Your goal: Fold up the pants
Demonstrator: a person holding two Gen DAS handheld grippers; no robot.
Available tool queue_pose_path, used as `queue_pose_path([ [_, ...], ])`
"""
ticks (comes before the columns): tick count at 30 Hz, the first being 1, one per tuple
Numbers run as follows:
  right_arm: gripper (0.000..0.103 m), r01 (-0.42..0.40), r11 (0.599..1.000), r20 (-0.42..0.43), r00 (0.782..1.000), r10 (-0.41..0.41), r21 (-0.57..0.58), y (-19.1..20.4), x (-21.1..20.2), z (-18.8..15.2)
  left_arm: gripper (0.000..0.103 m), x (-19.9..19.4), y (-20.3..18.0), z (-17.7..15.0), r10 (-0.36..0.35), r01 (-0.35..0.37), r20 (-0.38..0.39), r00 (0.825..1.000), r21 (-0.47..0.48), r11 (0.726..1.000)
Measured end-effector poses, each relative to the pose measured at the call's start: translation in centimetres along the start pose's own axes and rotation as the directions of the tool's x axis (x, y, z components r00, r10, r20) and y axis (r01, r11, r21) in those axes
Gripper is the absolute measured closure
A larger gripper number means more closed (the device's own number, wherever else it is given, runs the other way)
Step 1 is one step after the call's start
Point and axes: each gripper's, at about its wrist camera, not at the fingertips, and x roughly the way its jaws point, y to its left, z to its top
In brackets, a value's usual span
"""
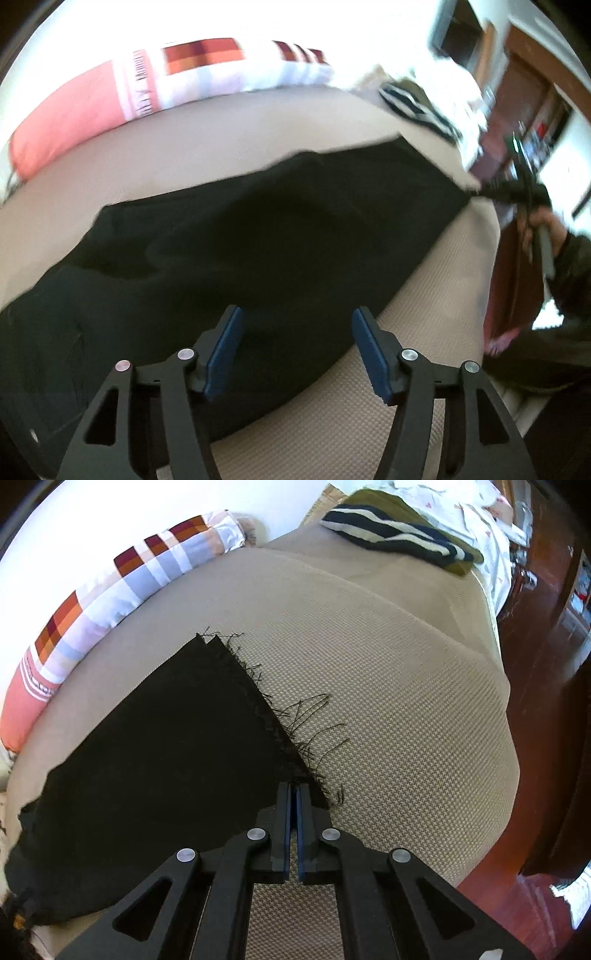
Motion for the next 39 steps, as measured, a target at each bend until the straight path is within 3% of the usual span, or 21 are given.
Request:
queue_pose_path([
  [4,0.102,0.009,1.0,-0.001,1.0,-0.009,-0.004,0.1,0.4,-0.2,0.037,0.5,3.3,-0.3,0.074,-0.075,-0.006,0.997,-0.134,0.988],
  [8,0.095,-0.016,1.0,-0.02,1.0,0.016,-0.003,-0.1,0.4,0.2,0.037,2.6,5.2,-1.5,0.142,-0.153,-0.069,0.987,-0.182,0.971],
  [11,0.089,-0.028,1.0,-0.02,0.999,0.028,-0.004,-0.3,-0.4,0.9,0.037,2.6,4.9,-1.5,0.168,-0.174,-0.045,0.985,-0.164,0.971],
  [13,0.086,-0.05,0.999,0.005,0.999,0.05,-0.018,-0.2,-1.5,1.8,0.037,2.3,4.9,-1.2,0.146,-0.15,-0.031,0.989,-0.182,0.972],
  [18,0.085,-0.202,0.976,0.029,0.978,0.205,-0.083,1.4,-2.0,6.0,0.037,0.9,5.3,-0.3,0.156,-0.144,0.034,0.987,-0.232,0.962],
  [24,0.085,-0.368,0.924,-0.08,0.929,0.361,-0.107,4.4,2.6,11.4,0.037,0.3,7.2,0.3,0.193,-0.165,0.056,0.98,-0.324,0.932],
  [27,0.085,-0.392,0.915,-0.119,0.917,0.381,-0.095,5.5,5.3,13.3,0.037,0.3,8.1,0.4,0.218,-0.19,0.042,0.975,-0.351,0.917],
  [34,0.085,-0.39,0.918,-0.197,0.908,0.37,-0.075,6.0,9.9,15.0,0.037,0.7,9.2,0.7,0.241,-0.216,0.011,0.97,-0.405,0.888],
  [39,0.086,-0.393,0.915,-0.212,0.905,0.368,-0.09,6.1,11.2,15.1,0.037,1.2,9.4,1.1,0.249,-0.231,-0.008,0.969,-0.405,0.885],
])
